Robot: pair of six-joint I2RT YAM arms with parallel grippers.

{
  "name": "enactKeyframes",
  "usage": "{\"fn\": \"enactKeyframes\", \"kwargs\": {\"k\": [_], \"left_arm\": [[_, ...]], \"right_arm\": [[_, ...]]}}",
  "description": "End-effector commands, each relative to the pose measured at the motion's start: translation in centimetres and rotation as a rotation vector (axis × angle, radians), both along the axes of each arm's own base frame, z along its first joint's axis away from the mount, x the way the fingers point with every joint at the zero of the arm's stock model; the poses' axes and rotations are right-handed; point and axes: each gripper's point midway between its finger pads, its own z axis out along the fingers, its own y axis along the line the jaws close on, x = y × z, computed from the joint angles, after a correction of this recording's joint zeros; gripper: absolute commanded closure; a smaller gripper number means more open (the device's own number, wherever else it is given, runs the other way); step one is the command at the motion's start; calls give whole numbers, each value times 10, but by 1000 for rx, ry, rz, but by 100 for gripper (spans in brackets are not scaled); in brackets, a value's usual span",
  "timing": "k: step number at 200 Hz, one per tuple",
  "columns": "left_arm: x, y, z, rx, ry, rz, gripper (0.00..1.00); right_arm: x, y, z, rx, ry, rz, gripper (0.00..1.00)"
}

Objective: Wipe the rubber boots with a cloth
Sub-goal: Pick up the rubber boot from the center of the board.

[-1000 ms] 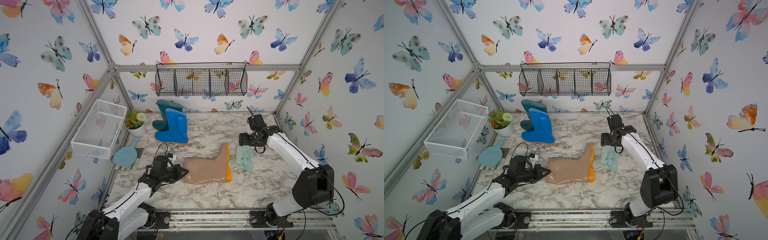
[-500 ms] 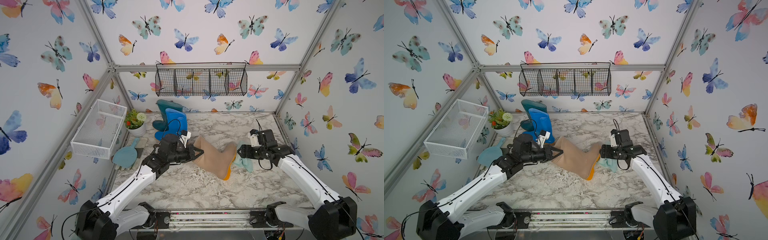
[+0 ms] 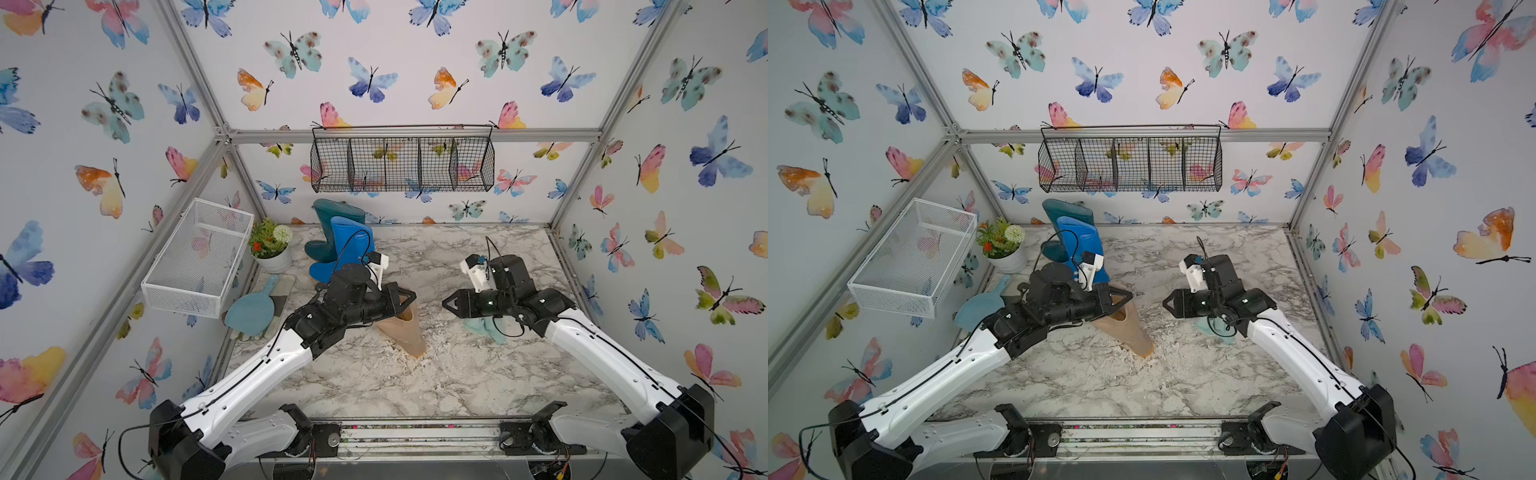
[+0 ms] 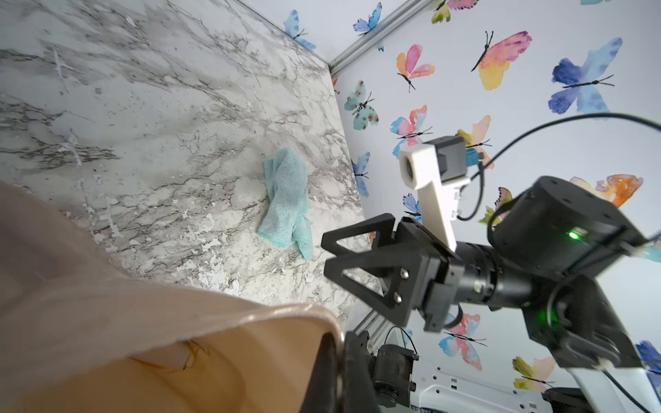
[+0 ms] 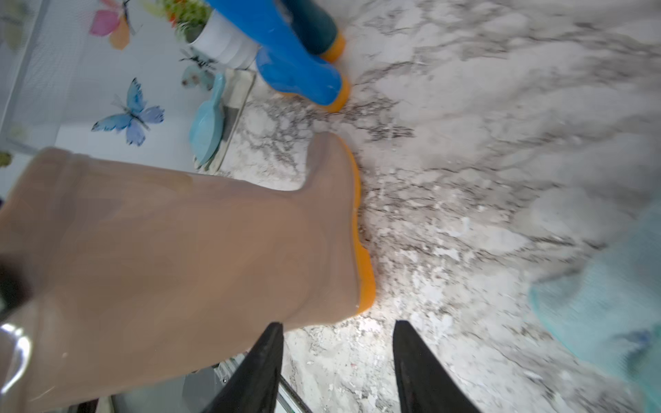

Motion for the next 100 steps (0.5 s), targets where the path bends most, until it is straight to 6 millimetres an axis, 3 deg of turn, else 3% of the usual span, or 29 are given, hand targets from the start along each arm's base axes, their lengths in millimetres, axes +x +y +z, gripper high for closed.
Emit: {"fn": "enactKeyframes", "kwargs": {"k": [1,51,78,100], "left_arm": [[0,16,43,-82,-113,138,100],[-4,55,34,-17,-93,358,100],[3,80,40,58,-105,473,100],[6,93,48,63,-106,534,100]], "right_arm": [[-21,28,20,-11,-126,86,46],[-48,22,24,-40,-242,106,33],[-47,16,34,-40,-309,89,31],[-47,24,29,-54,-304,126,30]]}}
